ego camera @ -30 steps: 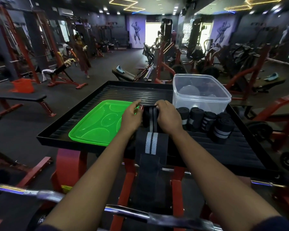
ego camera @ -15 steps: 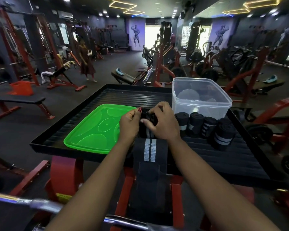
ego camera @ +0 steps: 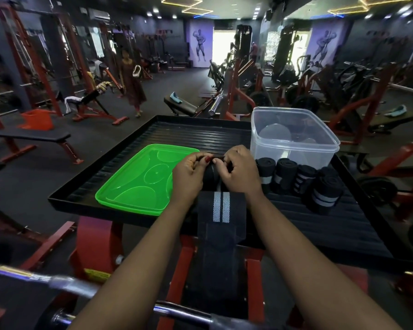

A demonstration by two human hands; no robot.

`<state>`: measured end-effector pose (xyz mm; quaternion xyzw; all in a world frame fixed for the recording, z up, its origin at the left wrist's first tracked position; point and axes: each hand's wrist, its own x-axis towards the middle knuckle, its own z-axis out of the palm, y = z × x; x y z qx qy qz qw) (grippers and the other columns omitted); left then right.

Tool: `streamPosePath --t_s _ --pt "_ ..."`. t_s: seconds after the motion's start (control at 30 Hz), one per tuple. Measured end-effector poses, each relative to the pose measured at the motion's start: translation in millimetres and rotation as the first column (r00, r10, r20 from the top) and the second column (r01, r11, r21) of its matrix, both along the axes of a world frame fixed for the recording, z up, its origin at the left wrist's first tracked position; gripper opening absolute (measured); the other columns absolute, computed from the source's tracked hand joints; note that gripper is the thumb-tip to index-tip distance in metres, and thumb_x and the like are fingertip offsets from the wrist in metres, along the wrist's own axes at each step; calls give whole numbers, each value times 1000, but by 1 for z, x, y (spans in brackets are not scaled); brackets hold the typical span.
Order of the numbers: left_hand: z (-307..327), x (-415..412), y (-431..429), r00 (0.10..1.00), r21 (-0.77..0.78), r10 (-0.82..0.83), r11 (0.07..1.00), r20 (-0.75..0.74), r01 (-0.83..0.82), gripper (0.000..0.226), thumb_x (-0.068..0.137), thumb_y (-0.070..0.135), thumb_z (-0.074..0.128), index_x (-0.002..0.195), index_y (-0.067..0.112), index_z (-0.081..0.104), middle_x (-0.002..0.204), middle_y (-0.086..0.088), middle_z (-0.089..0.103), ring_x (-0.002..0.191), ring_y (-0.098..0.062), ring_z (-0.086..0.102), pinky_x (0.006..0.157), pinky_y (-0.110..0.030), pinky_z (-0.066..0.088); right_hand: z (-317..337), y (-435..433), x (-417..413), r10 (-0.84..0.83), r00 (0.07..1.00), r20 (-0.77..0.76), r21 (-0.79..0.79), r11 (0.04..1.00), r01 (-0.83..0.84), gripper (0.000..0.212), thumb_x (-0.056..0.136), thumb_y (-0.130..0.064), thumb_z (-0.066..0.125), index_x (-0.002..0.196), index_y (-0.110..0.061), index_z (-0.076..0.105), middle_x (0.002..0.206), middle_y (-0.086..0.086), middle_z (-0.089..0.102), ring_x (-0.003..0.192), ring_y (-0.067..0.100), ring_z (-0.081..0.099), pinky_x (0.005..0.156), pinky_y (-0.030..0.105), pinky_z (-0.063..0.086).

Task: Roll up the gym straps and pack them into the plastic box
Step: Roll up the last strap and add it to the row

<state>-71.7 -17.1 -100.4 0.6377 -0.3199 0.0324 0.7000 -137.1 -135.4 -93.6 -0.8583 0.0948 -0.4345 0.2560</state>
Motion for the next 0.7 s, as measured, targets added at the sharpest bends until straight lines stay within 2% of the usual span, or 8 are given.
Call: streamPosePath --t_s 0.07,0.13,0.2,0.27,0.37,0.5,0.6,0.7 --pt "1 -1 0 999 -27 -19 999 -38 18 21 91 4 59 85 23 66 85 7 69 78 1 64 77 -18 50 -1 -1 0 -19 1000 22 15 1000 19 27 80 -29 68 68 -9 53 74 4 53 77 27 52 75 34 37" --pt "3 1 -1 997 -55 -23 998 -79 19 19 88 -1 60 85 17 66 84 4 68 74 4 64 75 -14 49 1 0 -4 -3 999 33 115 993 0 26 81 -29 74 84 -10 57 77 -3 54 79 21 52 74 31 39" --pt "4 1 -2 994 -70 -31 997 -105 24 21 86 -4 61 84 16 65 84 3 68 73 6 63 75 -12 48 3 1 -8 44 999 12 200 979 -46 29 84 -28 74 106 -13 62 82 -12 56 80 9 54 72 16 41" --pt "4 2 -2 995 -63 -26 998 -97 19 23 85 -5 62 82 18 65 84 4 68 74 6 63 75 -12 47 3 1 -7 114 993 26 214 970 -117 28 86 -22 72 113 -16 67 89 -14 65 81 -4 56 75 3 38" --pt "3 2 -2 995 -58 -32 998 -99 26 24 85 -4 63 81 20 65 83 7 68 75 5 64 74 -12 48 4 -2 -6 209 975 75 283 933 -222 13 86 -13 70 97 -19 73 92 -15 69 86 -9 61 84 11 44" --pt "2 1 0 990 -72 -55 996 -131 46 13 86 -3 63 90 9 67 82 7 70 73 4 65 70 -10 48 2 -5 -4 260 961 89 328 904 -275 12 84 -12 69 89 -23 71 89 -12 70 89 5 66 88 28 52" --pt "2 1 1 988 -85 -32 996 -149 19 12 88 4 63 99 4 69 84 4 70 71 5 63 70 -10 47 1 -5 -4 271 959 85 339 897 -284 14 84 -10 70 88 -23 70 90 -10 71 89 8 66 89 32 53" --pt "4 0 2 983 -119 -29 993 -183 7 9 87 4 64 95 3 69 84 2 70 71 5 63 71 -11 47 0 -6 -4 284 954 92 360 884 -298 13 83 -9 72 86 -21 70 89 -8 72 89 10 67 87 30 53"
